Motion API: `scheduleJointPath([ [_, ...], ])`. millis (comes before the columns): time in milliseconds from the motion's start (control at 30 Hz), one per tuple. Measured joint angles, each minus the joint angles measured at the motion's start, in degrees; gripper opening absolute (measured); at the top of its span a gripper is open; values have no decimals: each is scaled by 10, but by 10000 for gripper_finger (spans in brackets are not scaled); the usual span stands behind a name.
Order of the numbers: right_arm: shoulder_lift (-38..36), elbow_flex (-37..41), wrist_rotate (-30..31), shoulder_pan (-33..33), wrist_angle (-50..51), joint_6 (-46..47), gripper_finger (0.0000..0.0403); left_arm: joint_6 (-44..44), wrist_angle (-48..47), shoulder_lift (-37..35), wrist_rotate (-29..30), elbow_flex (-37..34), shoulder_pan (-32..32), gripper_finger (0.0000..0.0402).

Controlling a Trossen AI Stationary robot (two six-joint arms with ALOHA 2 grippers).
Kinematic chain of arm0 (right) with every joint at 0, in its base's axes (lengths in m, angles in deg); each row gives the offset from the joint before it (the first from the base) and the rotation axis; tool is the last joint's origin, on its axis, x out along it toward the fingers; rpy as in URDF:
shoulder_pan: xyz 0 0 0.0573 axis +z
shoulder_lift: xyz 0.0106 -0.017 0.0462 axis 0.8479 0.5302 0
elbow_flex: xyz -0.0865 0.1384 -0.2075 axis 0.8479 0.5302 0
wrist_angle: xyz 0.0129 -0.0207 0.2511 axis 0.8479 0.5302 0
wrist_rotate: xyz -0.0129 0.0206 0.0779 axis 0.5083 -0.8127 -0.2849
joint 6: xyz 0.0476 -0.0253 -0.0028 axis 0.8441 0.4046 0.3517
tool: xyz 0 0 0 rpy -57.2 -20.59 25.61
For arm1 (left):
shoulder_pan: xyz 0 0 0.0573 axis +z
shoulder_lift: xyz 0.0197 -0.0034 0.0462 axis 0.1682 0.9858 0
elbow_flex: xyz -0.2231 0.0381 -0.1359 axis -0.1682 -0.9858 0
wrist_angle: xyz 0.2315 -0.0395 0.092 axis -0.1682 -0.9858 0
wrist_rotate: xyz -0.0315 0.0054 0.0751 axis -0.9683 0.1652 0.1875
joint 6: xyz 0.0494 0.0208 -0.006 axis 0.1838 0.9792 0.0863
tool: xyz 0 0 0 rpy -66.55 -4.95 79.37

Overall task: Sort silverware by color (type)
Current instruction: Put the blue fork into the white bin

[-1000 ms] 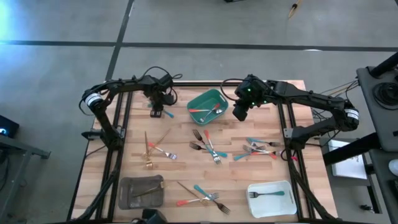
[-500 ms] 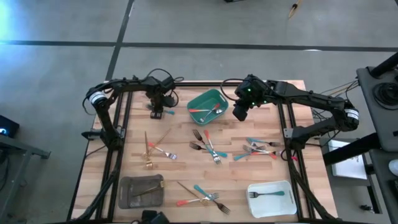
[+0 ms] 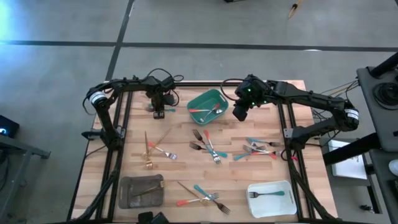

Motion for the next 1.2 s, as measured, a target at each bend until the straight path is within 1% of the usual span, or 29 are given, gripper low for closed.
scheduleJointPath([
  [200, 0, 0, -1, 0, 0, 32, 68, -69, 4, -32, -27, -5, 1, 0],
  [300, 0, 0, -1, 0, 2, 45, 68, -90, -7, -62, -63, -7, -1, 0],
  [500, 0, 0, -1, 0, 17, 77, 68, -149, -6, -130, -141, -5, -2, 0],
  [633, 0, 1, -3, 5, 31, 129, 68, -209, 10, -175, -223, -5, -15, 0],
  [733, 0, 7, -3, 16, 25, 171, 68, -249, 51, -207, -278, -5, -40, 0],
  [900, 0, 18, -2, 51, -25, 177, 68, -330, 137, -240, -275, -4, -99, 0],
  [1033, 0, 20, -1, 76, -104, 181, 68, -412, 219, -243, -268, -4, -141, 0],
  [1100, 0, 24, 8, 82, -155, 208, 68, -472, 262, -237, -229, -4, -160, 0],
  [1200, 0, 28, 33, 85, -220, 230, 68, -547, 307, -229, -148, -4, -184, 0],
])
